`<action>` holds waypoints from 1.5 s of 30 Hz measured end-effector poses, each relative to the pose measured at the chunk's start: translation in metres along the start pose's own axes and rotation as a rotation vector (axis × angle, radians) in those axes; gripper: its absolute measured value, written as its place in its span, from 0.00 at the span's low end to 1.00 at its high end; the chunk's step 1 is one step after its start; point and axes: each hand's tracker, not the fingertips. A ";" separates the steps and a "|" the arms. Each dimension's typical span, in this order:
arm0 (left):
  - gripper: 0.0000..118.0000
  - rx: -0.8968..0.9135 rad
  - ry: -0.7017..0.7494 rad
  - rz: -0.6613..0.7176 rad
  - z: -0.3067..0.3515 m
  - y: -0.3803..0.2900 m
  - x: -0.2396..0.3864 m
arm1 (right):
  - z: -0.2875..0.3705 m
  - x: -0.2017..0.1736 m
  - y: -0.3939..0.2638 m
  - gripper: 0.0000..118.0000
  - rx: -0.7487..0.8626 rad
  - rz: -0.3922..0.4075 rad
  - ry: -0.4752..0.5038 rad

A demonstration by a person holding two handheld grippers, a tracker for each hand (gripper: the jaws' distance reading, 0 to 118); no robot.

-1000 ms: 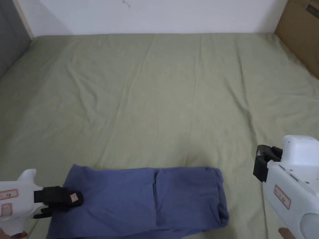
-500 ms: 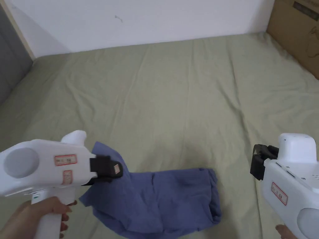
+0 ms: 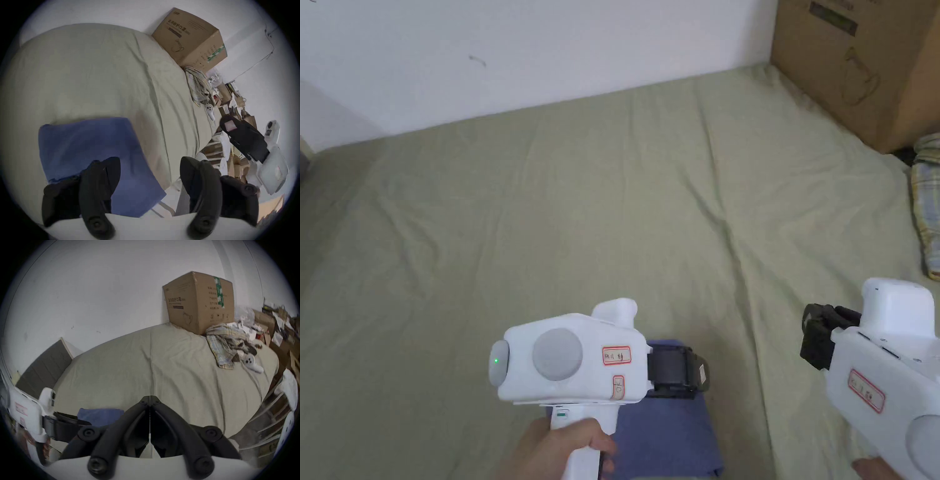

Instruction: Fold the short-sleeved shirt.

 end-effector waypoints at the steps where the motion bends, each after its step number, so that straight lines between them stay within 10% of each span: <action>1: 0.70 0.002 0.014 -0.010 0.003 0.000 -0.001 | 0.000 0.002 0.001 0.01 0.000 0.008 -0.005; 6: 0.61 0.085 0.038 -0.035 0.049 0.001 -0.020 | -0.002 0.007 0.002 0.01 0.004 0.021 -0.013; 8: 0.17 0.114 0.057 0.014 0.066 -0.001 -0.033 | -0.005 0.009 0.002 0.01 -0.003 0.004 -0.007; 11: 0.00 0.090 0.055 0.075 0.065 -0.009 -0.054 | -0.009 0.008 -0.002 0.01 -0.015 -0.004 0.004; 21: 0.00 -0.053 -0.036 0.160 -0.019 -0.034 -0.043 | -0.009 0.009 -0.007 0.01 -0.036 0.013 -0.001; 32: 0.00 -0.213 -0.036 -0.104 -0.077 -0.043 0.020 | -0.004 0.023 -0.009 0.01 -0.045 -0.004 -0.029; 45: 0.00 0.168 -0.093 0.069 0.080 -0.013 -0.057 | -0.001 -0.019 0.031 0.01 -0.113 0.107 0.172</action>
